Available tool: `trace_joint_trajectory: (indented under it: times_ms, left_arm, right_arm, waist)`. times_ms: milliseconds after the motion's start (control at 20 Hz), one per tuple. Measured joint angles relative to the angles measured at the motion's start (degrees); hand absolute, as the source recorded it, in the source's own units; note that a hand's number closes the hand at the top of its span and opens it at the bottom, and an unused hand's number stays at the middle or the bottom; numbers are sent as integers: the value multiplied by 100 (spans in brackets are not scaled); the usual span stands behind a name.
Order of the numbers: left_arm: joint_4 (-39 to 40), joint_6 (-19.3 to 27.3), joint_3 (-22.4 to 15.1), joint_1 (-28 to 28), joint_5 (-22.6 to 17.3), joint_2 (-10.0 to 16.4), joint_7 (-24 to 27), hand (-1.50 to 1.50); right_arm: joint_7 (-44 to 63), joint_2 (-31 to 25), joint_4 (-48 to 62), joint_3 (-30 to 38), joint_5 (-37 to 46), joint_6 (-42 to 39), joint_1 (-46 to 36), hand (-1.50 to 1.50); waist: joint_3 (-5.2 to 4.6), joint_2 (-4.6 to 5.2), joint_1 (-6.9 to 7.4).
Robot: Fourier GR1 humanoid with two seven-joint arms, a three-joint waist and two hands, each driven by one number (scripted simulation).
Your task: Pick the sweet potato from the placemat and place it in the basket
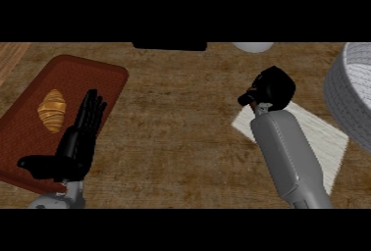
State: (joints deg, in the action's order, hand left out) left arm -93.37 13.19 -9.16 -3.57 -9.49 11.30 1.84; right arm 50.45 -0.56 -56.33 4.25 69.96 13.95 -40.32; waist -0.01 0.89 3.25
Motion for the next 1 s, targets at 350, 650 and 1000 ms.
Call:
trace_joint_trajectory:
  times_ms: [350, 650, 1000]
  left_arm:
    - [5, 42, 54, 59, 33, -48, -27, 0]
    - [-81, 76, 136, 155, 110, -65, -64, 0]
    - [-99, 17, 254, 237, 87, -79, -62, 0]
  right_arm:
    - [169, 38, -116, -265, 43, 1011, -842, 150]
    - [693, 44, -792, -433, 158, 852, -1165, 150]
    - [1047, -216, -1246, -124, 460, 273, -1173, 150]
  waist:
    - [1, -64, -151]
    - [-1, -98, -269]
    - [-3, -108, -326]
